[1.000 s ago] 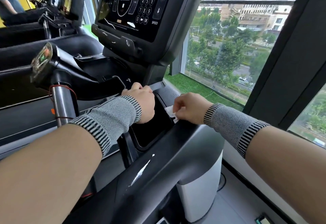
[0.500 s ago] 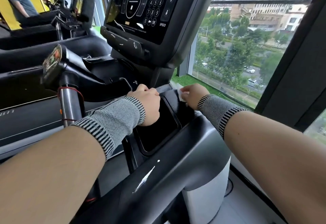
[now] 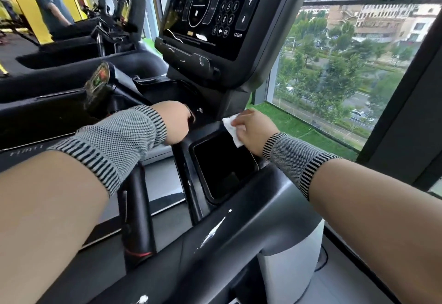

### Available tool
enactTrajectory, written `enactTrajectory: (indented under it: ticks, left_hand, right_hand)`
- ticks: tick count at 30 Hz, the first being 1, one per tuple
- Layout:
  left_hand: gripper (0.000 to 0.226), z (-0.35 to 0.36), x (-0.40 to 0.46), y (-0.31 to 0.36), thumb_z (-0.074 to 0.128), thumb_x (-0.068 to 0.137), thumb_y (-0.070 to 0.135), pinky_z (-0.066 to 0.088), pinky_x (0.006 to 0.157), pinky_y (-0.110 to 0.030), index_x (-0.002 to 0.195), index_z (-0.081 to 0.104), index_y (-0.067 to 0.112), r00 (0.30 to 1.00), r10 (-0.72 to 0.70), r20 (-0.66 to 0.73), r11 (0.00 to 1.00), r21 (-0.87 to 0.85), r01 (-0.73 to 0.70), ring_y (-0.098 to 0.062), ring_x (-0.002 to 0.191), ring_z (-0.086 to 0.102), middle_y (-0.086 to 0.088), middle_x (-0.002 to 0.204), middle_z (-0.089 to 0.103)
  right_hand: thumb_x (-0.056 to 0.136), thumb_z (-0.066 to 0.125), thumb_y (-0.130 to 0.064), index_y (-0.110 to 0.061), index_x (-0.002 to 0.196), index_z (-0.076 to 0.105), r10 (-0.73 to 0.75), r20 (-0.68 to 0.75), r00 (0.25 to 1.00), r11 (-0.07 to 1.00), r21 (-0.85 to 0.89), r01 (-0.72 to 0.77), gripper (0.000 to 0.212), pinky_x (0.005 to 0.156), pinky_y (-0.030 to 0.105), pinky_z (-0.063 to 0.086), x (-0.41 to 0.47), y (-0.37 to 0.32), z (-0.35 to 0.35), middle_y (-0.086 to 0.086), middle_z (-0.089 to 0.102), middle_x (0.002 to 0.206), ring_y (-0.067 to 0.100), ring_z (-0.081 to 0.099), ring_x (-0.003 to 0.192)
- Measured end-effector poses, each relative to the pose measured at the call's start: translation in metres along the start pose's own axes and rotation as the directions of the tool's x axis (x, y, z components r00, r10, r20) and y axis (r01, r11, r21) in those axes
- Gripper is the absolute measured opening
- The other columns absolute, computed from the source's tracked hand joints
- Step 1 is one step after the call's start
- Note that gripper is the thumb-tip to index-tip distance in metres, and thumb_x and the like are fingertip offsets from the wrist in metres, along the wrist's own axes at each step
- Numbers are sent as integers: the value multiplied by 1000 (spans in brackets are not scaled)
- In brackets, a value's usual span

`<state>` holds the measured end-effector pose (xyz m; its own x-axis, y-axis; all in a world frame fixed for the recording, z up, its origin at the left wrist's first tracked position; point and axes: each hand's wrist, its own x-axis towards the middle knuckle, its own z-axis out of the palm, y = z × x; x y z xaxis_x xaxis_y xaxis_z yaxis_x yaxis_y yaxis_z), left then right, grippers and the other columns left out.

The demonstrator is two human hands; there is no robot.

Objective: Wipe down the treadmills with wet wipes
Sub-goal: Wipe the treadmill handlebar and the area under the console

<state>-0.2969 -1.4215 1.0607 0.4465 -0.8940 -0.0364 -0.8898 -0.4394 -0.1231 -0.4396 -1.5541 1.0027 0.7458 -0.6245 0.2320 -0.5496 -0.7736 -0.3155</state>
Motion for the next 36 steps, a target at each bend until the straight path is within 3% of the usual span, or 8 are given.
enactTrajectory:
  ticks: [4,9,13,20,23,28,31,36]
  left_hand:
    - [31,7,-9,-4,43,97,15,44,90,-32,121,62,8,997,-72,3,997,10,72,-27,111,57,-11,121,62]
    - [32,6,-10,-7,44,97,15,44,92,-33,123,61,8,997,-81,-16,996,-40,81,-27,114,57,-11,123,61]
    - [32,6,-15,-8,45,96,10,44,94,-34,124,61,8,998,-67,-21,993,-96,64,-28,114,56,-12,124,61]
    - [37,6,-20,-14,43,96,5,43,101,-39,131,55,6,994,-108,-4,940,-327,101,-31,118,54,-16,129,58]
    - [39,3,-26,-16,43,96,4,44,102,-43,134,51,8,977,-213,15,721,-673,167,-32,123,52,-16,135,53]
    - [30,4,-45,-8,47,98,37,49,65,-34,116,54,15,919,-320,229,-92,-973,210,-17,92,52,-3,112,54]
    - [59,16,-51,-8,41,95,55,46,79,-39,132,47,11,915,-280,292,-227,-946,232,-14,83,49,1,99,51]
    - [78,41,-69,-4,36,89,67,34,96,-56,149,29,16,896,-242,372,-350,-895,277,-28,129,45,-8,140,49]
  right_hand:
    - [93,45,-11,-21,126,60,149,-19,989,989,-12,-149,37,105,28,36,6,6,-4,8,45,137,23,47,125]
    - [94,44,-21,-23,122,62,-148,61,987,986,-74,152,33,99,36,42,-7,-25,4,5,49,128,23,50,116]
    - [96,42,-18,-20,122,61,-74,11,997,992,-101,75,32,99,33,41,-4,-20,4,6,50,125,22,49,117]
    - [89,47,-12,-24,123,58,-266,87,960,962,-46,270,37,96,45,43,-13,-60,18,1,44,125,24,39,115]
    - [90,47,-14,-24,125,54,-274,79,958,956,-87,281,38,95,46,44,-11,-63,19,1,42,126,24,38,113]
    - [90,49,-8,-14,121,64,-471,86,878,882,35,470,35,100,33,39,-19,-83,22,10,53,127,29,50,112]
    - [85,56,0,-11,109,72,-555,65,829,830,99,548,31,91,13,32,-31,-77,17,8,62,119,22,59,106]
    - [91,53,-9,-13,119,66,-496,80,865,868,48,493,31,99,18,28,-19,-87,15,3,57,133,21,51,121]
